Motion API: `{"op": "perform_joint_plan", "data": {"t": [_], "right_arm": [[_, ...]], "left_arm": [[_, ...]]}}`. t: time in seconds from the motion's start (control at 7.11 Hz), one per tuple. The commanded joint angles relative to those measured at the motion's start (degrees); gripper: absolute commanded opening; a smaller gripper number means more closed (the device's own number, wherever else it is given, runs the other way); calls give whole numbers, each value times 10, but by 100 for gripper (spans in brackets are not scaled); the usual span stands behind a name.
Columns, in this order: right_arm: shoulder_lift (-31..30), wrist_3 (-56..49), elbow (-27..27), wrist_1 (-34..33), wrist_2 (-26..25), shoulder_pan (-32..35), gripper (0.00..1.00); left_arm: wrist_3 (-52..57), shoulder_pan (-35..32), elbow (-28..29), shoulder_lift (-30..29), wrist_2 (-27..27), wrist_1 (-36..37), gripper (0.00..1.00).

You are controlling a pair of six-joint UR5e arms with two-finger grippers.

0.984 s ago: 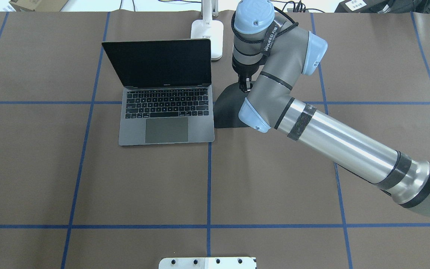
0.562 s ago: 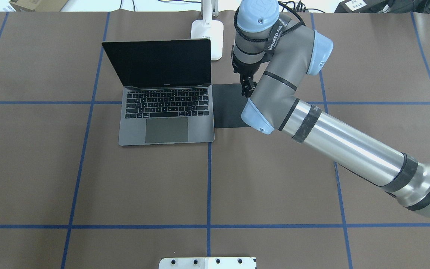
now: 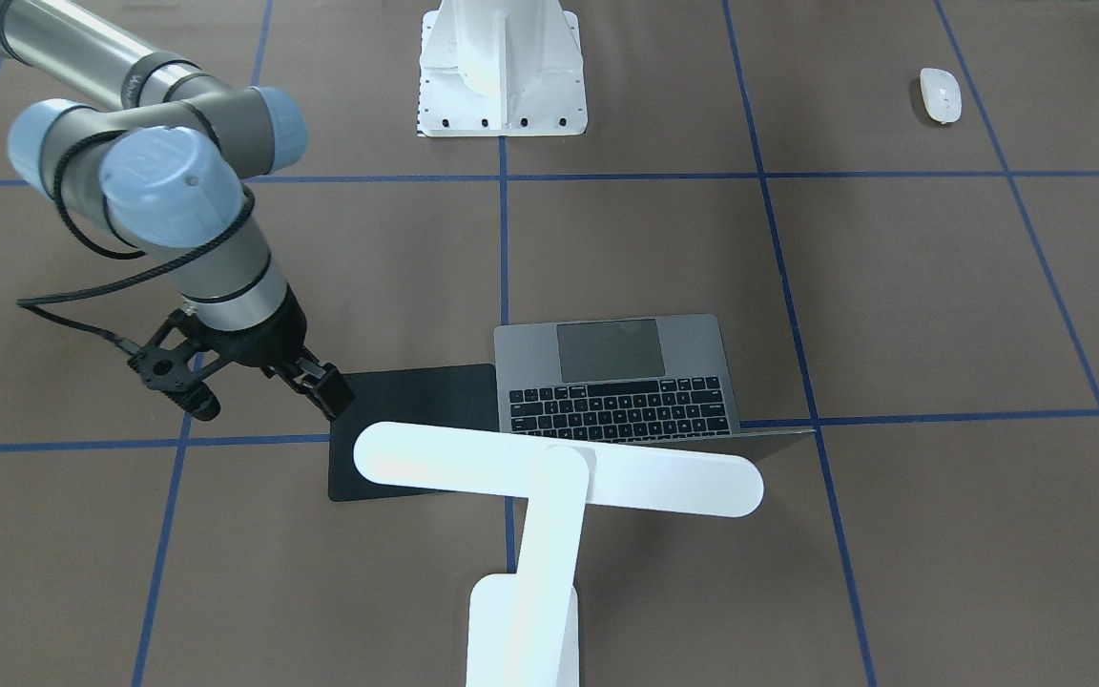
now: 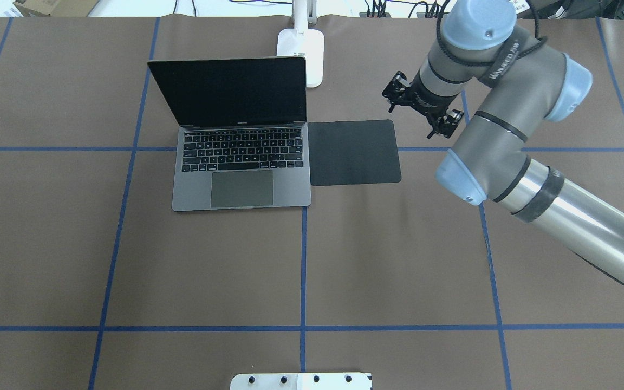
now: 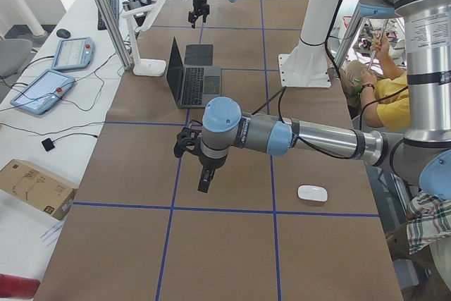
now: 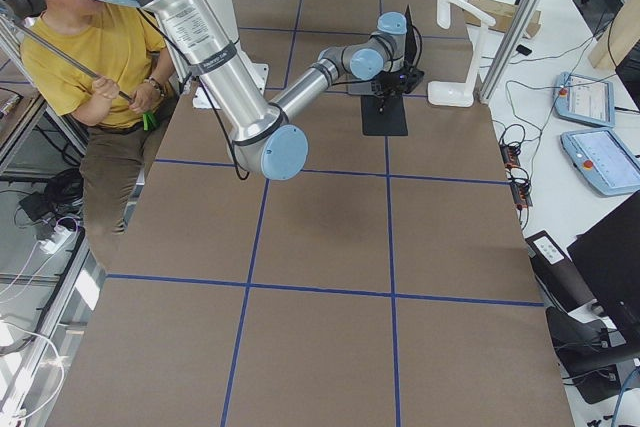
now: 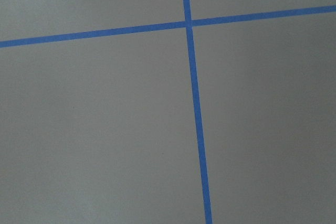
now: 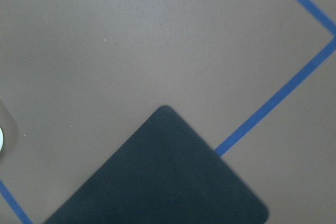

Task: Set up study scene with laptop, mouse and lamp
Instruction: 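Open the right gripper and withdraw it away from the mouse pad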

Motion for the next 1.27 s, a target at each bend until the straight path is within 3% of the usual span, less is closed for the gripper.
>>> {"op": "perform_joint_plan", "data": {"t": [0.0, 0.28, 0.56, 0.7, 0.84, 0.98, 1.12], "right_arm": [[-77, -205, 64, -40, 35, 54, 100], [-164, -388, 105, -59, 36, 102, 100], [-270, -544, 152, -59, 55, 162, 100], [-303, -586, 154, -55, 113, 200, 100], [-316, -604, 154, -55, 121, 212, 100], [-321, -604, 154, -54, 122, 213, 100], [-323, -604, 154, -54, 122, 213, 100]], "left_arm": [[1, 3, -37, 28, -22, -13, 100], [-61, 40, -51, 48, -57, -20, 100], [-121, 123, -63, 134, -37, -139, 100], [-159, 164, -68, 202, -18, -220, 100], [-211, 219, -66, 257, 17, -292, 100], [-239, 275, -65, 293, 62, -318, 100], [-242, 295, -63, 314, 69, -323, 100]]}}
